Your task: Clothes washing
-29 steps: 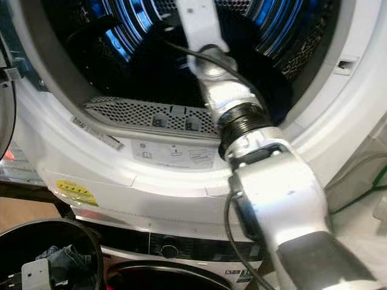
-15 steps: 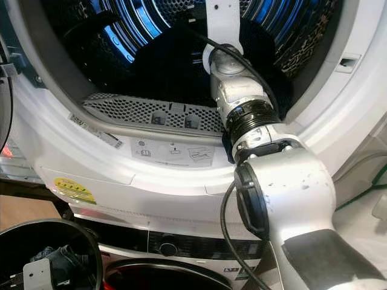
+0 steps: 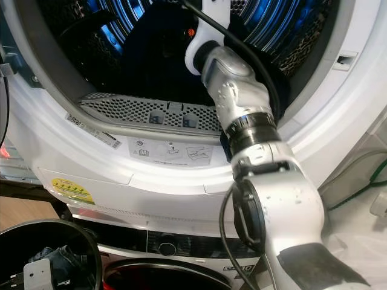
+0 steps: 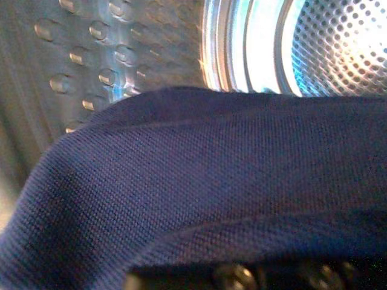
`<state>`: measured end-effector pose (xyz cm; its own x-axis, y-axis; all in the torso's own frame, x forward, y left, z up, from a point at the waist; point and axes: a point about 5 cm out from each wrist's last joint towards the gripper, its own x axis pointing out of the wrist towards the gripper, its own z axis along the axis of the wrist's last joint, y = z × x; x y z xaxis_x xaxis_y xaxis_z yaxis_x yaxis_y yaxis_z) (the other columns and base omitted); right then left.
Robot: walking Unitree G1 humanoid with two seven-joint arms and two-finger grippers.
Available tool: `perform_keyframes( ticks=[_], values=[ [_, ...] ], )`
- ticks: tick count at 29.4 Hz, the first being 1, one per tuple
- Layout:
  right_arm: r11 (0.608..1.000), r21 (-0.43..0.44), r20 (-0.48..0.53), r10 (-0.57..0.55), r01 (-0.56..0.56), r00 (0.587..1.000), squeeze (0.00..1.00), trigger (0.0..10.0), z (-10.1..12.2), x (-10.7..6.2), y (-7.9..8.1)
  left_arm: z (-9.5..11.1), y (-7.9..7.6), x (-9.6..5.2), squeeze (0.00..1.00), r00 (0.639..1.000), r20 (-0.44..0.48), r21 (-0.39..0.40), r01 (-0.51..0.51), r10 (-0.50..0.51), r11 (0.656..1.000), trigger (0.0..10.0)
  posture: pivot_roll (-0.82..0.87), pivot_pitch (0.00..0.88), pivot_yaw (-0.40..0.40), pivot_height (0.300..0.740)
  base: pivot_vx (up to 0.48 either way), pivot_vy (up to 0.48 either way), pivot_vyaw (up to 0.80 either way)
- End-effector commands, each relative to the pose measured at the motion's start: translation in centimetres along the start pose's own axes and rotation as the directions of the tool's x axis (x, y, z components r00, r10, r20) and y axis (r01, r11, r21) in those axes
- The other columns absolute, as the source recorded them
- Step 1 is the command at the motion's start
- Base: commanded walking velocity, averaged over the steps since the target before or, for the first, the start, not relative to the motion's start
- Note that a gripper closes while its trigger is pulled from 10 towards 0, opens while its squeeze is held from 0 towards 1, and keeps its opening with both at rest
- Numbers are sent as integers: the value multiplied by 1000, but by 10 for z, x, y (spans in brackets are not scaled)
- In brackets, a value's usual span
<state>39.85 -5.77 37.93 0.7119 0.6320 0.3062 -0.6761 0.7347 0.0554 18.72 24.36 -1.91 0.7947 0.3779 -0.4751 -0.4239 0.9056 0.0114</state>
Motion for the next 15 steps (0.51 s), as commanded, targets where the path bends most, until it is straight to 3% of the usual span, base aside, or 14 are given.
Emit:
perform_keyframes(
  ticks=[1,3,4,6,7,8,9,12,15],
  values=[
    [999,-3,29,37,-37,999,0,10000,10,-12,-2,-14,-2,-4,0,998,-56,15,12,-11,1000,10000,74,0,-56,740,0,0,0],
    [998,13,27,57,-57,998,0,10000,8,-22,-3,-13,-2,-4,0,998,-55,15,11,-10,1000,10000,78,0,-57,740,0,0,0],
    [994,-36,43,109,-108,993,0,10000,6,-42,-4,-13,-1,-3,0,998,-55,14,9,-9,1000,10000,81,0,-59,740,0,0,0],
    [977,-73,58,207,-203,977,0,10000,6,-58,4,-13,-1,-3,0,998,-54,15,9,-8,1000,10000,81,0,-59,740,0,0,0],
    [933,-165,45,332,-321,942,0,10000,5,-76,17,-13,0,-3,0,999,-54,17,9,-8,1000,10000,84,0,-57,740,0,0,0],
    [933,-165,45,332,-321,942,0,10000,5,-76,17,-13,0,-3,0,999,-54,17,9,-8,1000,10000,84,0,-57,740,0,0,0],
    [880,-258,24,417,-398,908,0,10000,2,-89,28,-12,0,-2,0,999,-53,18,9,-8,1000,10000,79,0,-54,740,0,0,0],
    [843,-296,-16,465,-449,885,0,10000,-3,-105,37,-10,1,-2,0,999,-48,22,13,-12,1000,10000,72,0,-48,740,0,0,0],
    [861,-294,-56,417,-414,907,0,10000,-6,-111,37,-9,1,-1,0,999,-48,24,14,-13,1000,10000,65,0,-43,740,0,0,0]
  ],
)
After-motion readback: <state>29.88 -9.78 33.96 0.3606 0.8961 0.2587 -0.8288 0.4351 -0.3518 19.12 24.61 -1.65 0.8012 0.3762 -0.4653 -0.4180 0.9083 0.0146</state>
